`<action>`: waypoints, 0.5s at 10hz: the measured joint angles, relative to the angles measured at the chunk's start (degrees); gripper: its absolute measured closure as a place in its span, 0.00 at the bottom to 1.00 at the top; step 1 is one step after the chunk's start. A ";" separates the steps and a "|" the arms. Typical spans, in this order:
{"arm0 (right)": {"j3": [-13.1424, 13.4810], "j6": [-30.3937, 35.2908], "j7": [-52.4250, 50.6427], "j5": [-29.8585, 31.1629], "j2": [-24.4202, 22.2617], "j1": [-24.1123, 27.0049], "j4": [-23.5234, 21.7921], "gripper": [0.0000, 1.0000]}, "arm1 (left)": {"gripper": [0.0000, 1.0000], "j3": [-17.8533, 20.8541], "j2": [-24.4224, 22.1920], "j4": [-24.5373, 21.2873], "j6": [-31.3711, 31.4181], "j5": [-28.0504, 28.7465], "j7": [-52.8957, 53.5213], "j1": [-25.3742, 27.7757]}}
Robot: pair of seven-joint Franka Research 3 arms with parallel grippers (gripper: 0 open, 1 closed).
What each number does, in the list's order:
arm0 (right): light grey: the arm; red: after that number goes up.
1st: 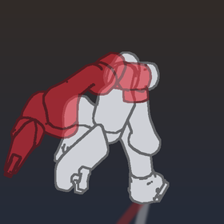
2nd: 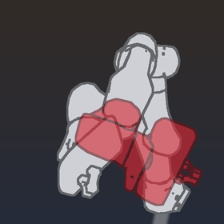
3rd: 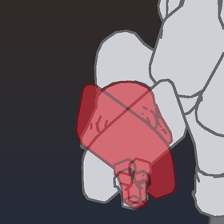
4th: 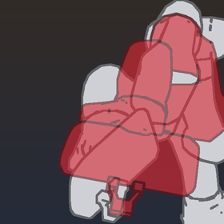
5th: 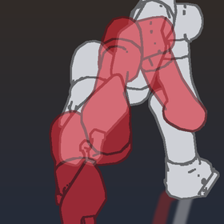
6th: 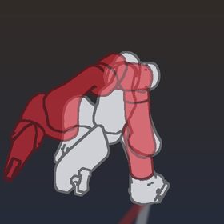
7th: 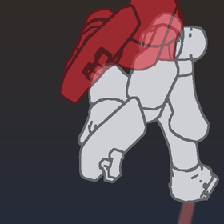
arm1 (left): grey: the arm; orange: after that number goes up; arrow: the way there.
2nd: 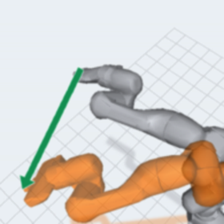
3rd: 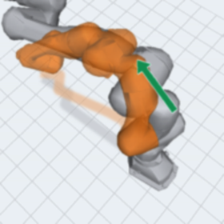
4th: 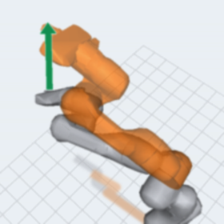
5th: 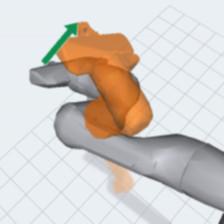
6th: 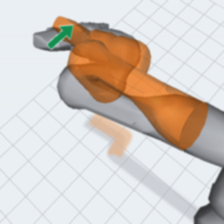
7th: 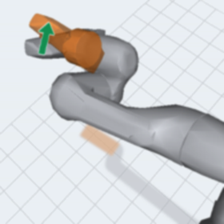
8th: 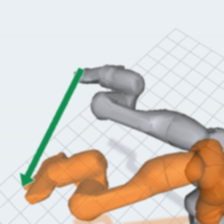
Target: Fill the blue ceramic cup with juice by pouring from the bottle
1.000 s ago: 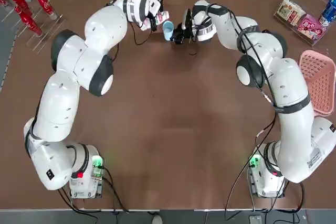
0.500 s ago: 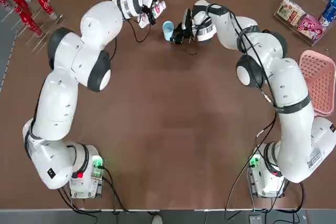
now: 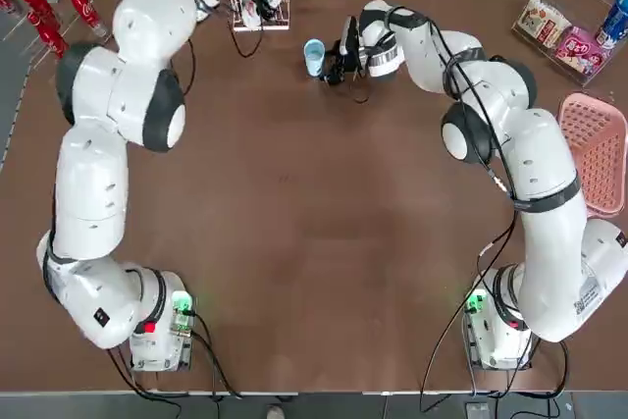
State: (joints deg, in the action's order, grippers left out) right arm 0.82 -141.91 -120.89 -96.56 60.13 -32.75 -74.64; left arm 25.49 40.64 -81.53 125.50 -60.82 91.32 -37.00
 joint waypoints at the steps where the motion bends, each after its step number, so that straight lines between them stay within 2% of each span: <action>1: 0.01 -0.02 0.00 -0.01 0.00 0.03 0.02 0.00 | 0.60 -0.33 -1.55 -1.39 -2.26 -1.10 3.64 2.14; 3: 0.11 -0.05 0.01 -0.03 -0.06 0.31 0.04 0.00 | 0.60 -1.12 -4.47 -4.94 -7.85 -1.42 10.63 7.10; 4: 0.22 -0.04 0.04 -0.03 -0.34 0.65 0.00 0.00 | 0.60 -2.85 -6.00 -6.90 -10.31 -1.43 14.06 10.74; 5: 0.37 -0.03 0.05 0.02 -0.97 1.09 -0.29 0.00 | 0.60 -6.23 -7.40 -8.82 -11.93 -1.43 17.71 15.81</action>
State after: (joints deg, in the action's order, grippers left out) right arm 1.19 -141.94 -120.85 -96.54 59.16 -31.66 -74.93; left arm 19.26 33.24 -90.35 113.57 -62.25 109.04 -21.20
